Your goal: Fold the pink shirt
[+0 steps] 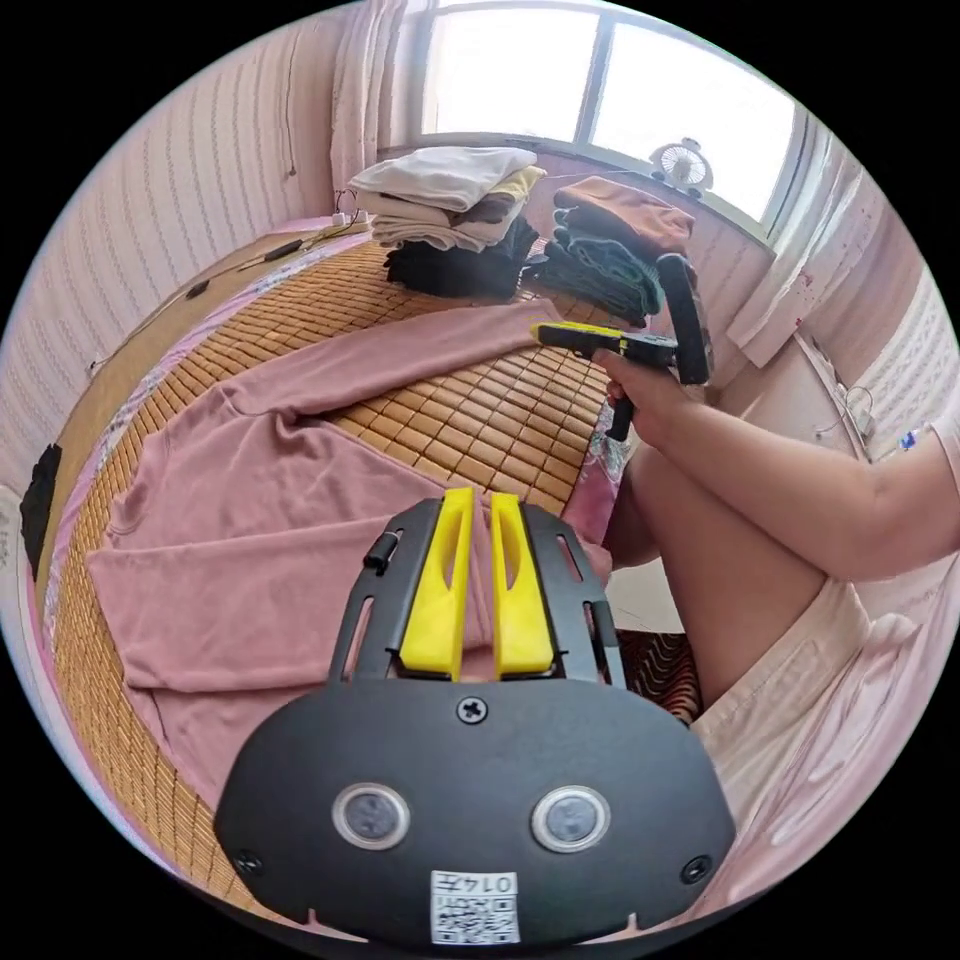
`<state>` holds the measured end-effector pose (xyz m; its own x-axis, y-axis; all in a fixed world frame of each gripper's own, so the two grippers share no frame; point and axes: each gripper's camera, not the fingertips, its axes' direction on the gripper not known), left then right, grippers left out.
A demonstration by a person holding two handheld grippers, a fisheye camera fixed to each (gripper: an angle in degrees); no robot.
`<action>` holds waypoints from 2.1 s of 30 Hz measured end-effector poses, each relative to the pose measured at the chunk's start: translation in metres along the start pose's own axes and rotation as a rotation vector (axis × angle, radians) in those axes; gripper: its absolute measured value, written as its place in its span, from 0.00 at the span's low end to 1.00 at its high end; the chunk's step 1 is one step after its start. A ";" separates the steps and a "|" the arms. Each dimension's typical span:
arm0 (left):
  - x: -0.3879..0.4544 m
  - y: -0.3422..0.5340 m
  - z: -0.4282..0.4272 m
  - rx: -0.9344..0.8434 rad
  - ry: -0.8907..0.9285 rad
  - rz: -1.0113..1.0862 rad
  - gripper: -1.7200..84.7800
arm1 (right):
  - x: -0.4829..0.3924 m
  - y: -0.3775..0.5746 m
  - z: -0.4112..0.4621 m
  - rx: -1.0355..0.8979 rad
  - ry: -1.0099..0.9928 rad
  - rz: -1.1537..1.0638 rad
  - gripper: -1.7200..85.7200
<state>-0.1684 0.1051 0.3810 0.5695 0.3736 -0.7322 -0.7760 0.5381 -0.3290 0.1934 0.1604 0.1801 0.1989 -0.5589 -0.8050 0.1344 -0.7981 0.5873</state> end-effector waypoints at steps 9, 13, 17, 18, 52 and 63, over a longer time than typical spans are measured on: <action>0.001 -0.135 0.046 -0.011 0.048 0.031 0.09 | 0.068 -0.034 -0.010 0.060 0.201 0.236 0.18; 0.005 -0.188 0.071 -0.035 0.108 0.029 0.09 | 0.108 -0.040 -0.001 -0.009 0.023 0.359 0.16; 0.019 -0.244 0.098 -0.070 0.093 0.091 0.09 | 0.143 -0.036 -0.001 0.022 -0.053 0.505 0.12; 0.024 -0.258 0.108 -0.086 0.085 0.106 0.09 | 0.146 -0.039 0.000 0.011 -0.053 0.499 0.12; 0.055 -0.309 0.162 -0.212 -0.047 0.234 0.02 | 0.180 -0.046 -0.017 0.069 -0.148 0.450 0.04; -0.064 -0.122 -0.117 0.330 -0.101 -0.105 0.04 | 0.000 -0.050 -0.147 0.394 -1.080 -0.302 0.03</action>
<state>-0.1416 -0.0734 0.3983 0.6778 0.3673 -0.6369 -0.5924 0.7860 -0.1771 0.3296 0.2333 0.1634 -0.7362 -0.0859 -0.6712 -0.3098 -0.8391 0.4472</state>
